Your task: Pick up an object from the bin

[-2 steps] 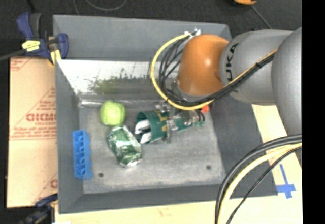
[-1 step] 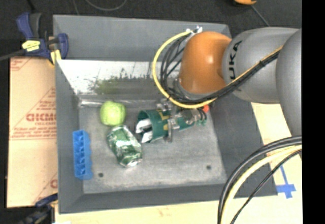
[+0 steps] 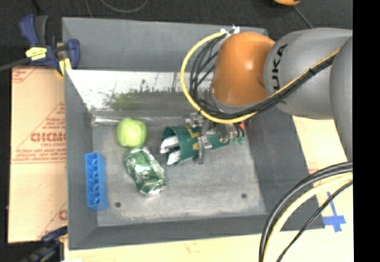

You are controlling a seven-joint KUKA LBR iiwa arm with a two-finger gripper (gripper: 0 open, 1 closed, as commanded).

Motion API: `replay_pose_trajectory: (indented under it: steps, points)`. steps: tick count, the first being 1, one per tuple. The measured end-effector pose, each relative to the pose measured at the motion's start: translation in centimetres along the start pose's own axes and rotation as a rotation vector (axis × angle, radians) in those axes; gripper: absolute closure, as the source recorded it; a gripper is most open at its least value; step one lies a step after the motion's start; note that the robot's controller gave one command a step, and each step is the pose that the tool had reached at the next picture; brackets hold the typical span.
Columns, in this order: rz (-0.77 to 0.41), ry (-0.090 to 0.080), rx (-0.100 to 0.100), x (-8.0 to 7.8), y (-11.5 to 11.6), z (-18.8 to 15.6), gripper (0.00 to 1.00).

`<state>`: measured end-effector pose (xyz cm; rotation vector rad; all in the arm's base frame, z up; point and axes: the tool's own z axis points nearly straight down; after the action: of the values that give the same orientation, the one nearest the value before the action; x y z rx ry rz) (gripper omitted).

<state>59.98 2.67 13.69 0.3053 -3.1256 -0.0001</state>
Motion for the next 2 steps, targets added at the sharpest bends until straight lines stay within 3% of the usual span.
replay_pose_trajectory:
  steps: [2]
  points:
    - [0.000,-0.003,0.001,-0.1,0.0,-2.9,1.00]
